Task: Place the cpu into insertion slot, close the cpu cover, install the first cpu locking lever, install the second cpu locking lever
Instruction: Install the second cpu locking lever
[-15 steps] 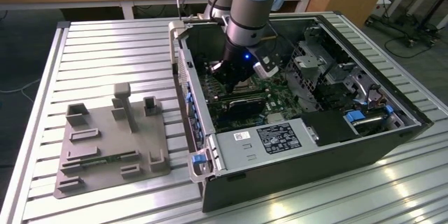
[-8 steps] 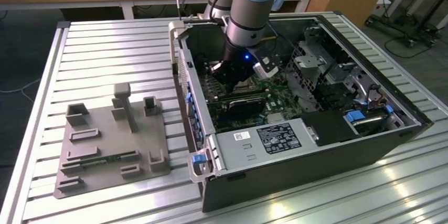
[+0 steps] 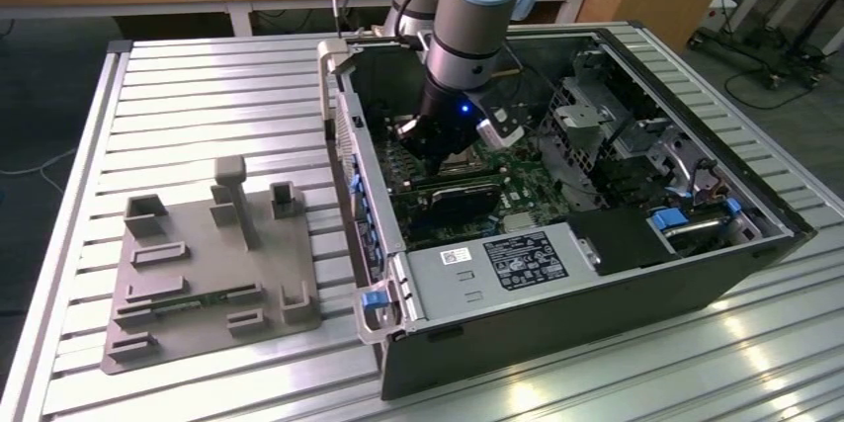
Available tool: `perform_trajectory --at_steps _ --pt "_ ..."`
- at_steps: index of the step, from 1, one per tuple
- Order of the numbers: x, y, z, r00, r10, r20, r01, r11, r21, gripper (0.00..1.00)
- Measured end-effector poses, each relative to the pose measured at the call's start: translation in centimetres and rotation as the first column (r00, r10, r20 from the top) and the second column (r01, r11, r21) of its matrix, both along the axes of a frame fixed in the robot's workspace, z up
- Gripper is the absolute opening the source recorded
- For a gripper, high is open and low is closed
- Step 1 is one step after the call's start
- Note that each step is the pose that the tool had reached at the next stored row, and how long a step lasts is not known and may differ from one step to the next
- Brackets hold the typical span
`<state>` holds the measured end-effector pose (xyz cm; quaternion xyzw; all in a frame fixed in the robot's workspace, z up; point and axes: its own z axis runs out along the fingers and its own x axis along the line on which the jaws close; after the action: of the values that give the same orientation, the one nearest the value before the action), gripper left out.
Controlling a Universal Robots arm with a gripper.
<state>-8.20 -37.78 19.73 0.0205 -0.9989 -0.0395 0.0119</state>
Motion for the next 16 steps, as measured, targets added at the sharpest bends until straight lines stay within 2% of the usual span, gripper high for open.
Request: perform_trajectory --at_steps 6,12,15,16 --pt "0.0 -0.01 -0.18 1.0 0.001 -0.0006 -0.001 1.0 -0.0009 0.11" --pt "-0.01 0.0 -0.37 1.0 0.001 -0.0005 -0.001 1.0 -0.0069 0.11" --pt "0.0 0.01 -0.39 1.0 0.001 -0.0003 -0.001 0.9998 -0.019 0.11" --pt "0.0 0.01 -0.39 1.0 0.001 -0.0001 -0.001 0.9996 -0.0294 0.11"
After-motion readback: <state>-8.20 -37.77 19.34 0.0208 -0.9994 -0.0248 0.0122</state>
